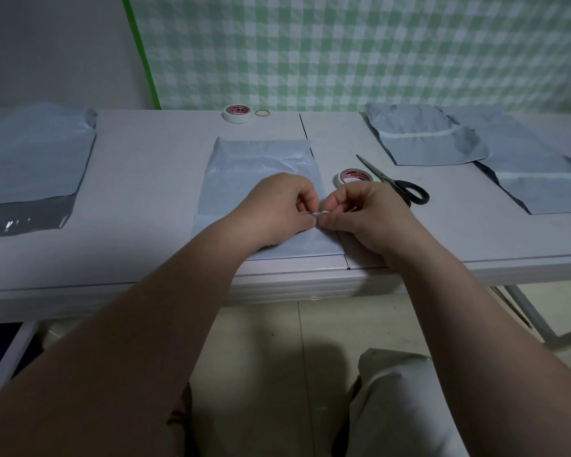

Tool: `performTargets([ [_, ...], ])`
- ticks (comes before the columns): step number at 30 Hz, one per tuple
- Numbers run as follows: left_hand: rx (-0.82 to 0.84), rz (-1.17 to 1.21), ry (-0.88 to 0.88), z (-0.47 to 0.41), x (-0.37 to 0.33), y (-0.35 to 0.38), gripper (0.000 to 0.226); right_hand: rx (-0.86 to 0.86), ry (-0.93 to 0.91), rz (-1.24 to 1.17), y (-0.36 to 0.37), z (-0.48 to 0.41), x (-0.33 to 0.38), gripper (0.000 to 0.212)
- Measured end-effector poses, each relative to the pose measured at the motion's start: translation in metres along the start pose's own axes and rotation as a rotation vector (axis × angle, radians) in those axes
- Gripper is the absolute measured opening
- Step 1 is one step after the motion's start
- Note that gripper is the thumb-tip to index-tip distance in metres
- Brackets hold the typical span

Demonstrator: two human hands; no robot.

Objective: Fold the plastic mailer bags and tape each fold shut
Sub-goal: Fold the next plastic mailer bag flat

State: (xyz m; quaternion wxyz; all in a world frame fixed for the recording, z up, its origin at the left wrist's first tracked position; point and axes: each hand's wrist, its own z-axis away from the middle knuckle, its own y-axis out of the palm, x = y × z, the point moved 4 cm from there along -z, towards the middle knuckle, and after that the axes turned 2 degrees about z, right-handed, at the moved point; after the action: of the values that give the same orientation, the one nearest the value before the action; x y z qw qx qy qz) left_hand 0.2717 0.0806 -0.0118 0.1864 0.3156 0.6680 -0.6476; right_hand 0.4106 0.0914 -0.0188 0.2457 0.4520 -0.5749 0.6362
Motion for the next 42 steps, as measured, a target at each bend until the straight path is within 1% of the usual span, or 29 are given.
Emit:
performTargets([
  [8, 0.004, -0.021, 0.001, -0.001, 0.0, 0.001, 0.028, -0.013, -0.073, 0.163, 0.001, -0.003, 0.005, 0.029],
  [12, 0.01, -0.019, 0.004, -0.001, 0.0, 0.001, 0.025, -0.023, -0.086, 0.23, 0.0, -0.004, 0.006, 0.03],
  [14, 0.011, -0.014, 0.002, -0.001, 0.0, 0.001, 0.024, -0.04, -0.091, 0.256, 0.0, -0.005, 0.006, 0.028],
  [19, -0.009, -0.02, 0.006, 0.001, -0.001, 0.001, 0.027, -0.024, -0.048, 0.296, 0.001, -0.007, 0.005, 0.009],
  [24, -0.024, -0.038, 0.015, 0.002, -0.001, 0.002, 0.024, -0.079, -0.042, 0.29, 0.0, -0.007, 0.007, 0.025],
  [29, -0.03, -0.059, 0.009, 0.002, 0.0, 0.002, 0.015, -0.117, -0.059, 0.344, 0.001, -0.007, 0.006, 0.025],
  [32, -0.063, -0.063, 0.004, 0.005, 0.0, 0.001, 0.02, -0.151, -0.045, 0.348, 0.0, -0.006, 0.003, 0.024],
  [34, -0.135, -0.177, 0.023, 0.011, -0.003, 0.0, 0.026, -0.162, -0.02, 0.369, 0.001, -0.007, 0.003, 0.023],
  [35, -0.176, -0.26, 0.036, 0.016, -0.006, -0.001, 0.024, -0.164, -0.008, 0.392, 0.002, -0.008, 0.002, 0.022],
  [36, -0.21, -0.351, 0.061, 0.021, -0.01, -0.002, 0.018, -0.165, 0.0, 0.418, 0.002, -0.009, 0.003, 0.021],
  [37, -0.223, -0.435, 0.087, 0.025, -0.014, -0.002, 0.01, -0.168, 0.009, 0.443, 0.003, -0.01, 0.003, 0.019],
  [38, -0.216, -0.496, 0.115, 0.029, -0.014, -0.002, 0.007, -0.174, 0.02, 0.461, 0.003, -0.01, 0.003, 0.016],
  [40, -0.173, -0.531, 0.144, 0.036, -0.01, -0.002, 0.019, -0.188, 0.048, 0.479, 0.004, -0.011, 0.002, 0.013],
  [42, -0.135, -0.48, 0.141, 0.044, -0.002, -0.005, 0.025, -0.205, 0.063, 0.485, 0.004, -0.01, 0.002, 0.012],
])
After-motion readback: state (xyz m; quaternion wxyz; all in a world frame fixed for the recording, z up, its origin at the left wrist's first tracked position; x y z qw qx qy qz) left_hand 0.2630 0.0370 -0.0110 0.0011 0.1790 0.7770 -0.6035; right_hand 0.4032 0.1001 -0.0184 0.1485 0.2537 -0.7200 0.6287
